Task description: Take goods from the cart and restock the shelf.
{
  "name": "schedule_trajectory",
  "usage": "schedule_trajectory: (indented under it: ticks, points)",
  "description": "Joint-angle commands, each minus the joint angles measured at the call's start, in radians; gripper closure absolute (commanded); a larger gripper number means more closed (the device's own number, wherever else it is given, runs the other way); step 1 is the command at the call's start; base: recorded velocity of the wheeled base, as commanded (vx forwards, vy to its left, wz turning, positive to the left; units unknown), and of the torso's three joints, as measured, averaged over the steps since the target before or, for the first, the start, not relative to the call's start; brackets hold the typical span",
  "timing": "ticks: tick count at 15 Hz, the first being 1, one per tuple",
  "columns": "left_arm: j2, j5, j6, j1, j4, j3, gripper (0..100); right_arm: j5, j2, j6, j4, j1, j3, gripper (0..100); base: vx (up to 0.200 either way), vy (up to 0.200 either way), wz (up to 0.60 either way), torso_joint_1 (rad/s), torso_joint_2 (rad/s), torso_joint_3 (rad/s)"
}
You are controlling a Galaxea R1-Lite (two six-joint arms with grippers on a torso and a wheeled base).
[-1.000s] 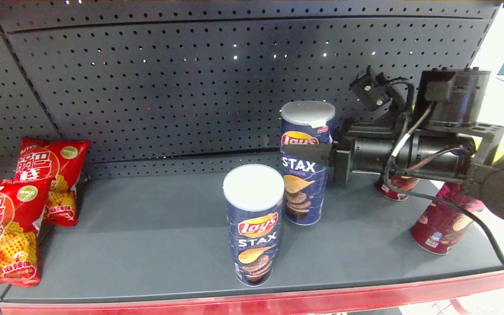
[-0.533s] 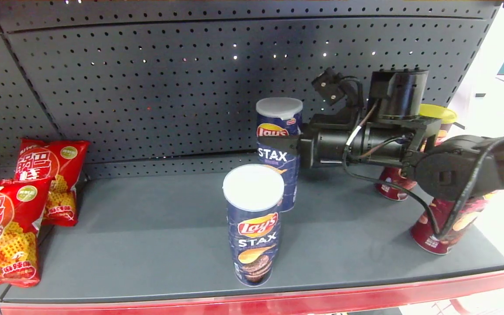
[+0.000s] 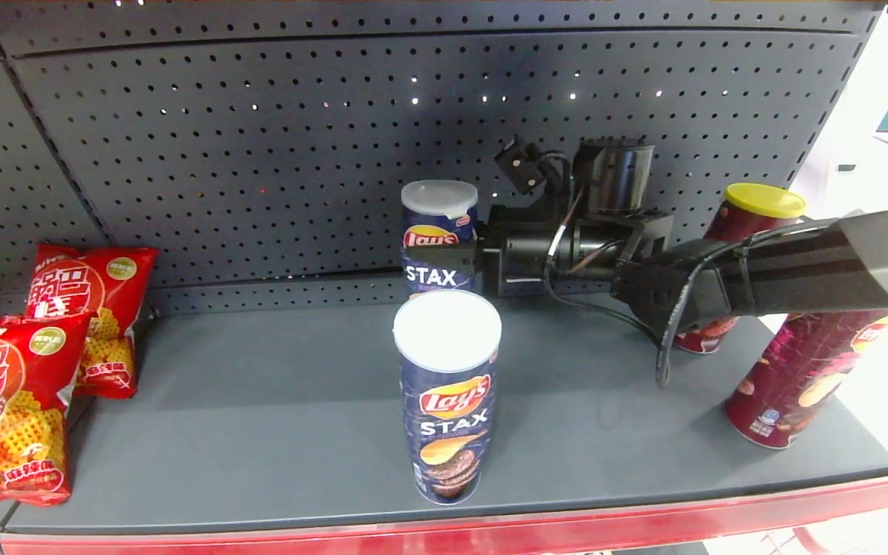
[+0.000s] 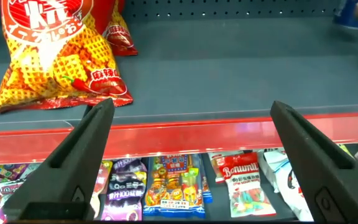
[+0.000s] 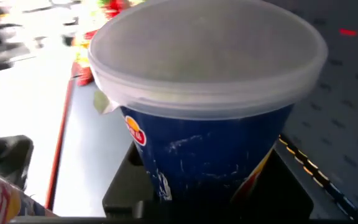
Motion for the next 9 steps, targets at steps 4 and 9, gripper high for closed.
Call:
schedule_trajectory:
  ticks: [4,9]
  points:
    - [0.000,0.000,0.000,0.000,0.000,0.000,0,0.075,0.097,-0.007,-0.001,-0.019,-0.065,100,0.000,0.000,0.00,0.000,0.00,0.000]
    - [0.000,0.000,0.000,0.000,0.000,0.000,0,0.076,0.118,-0.007,-0.002,-0.047,-0.116,100,0.000,0.000,0.00,0.000,0.00,0.000]
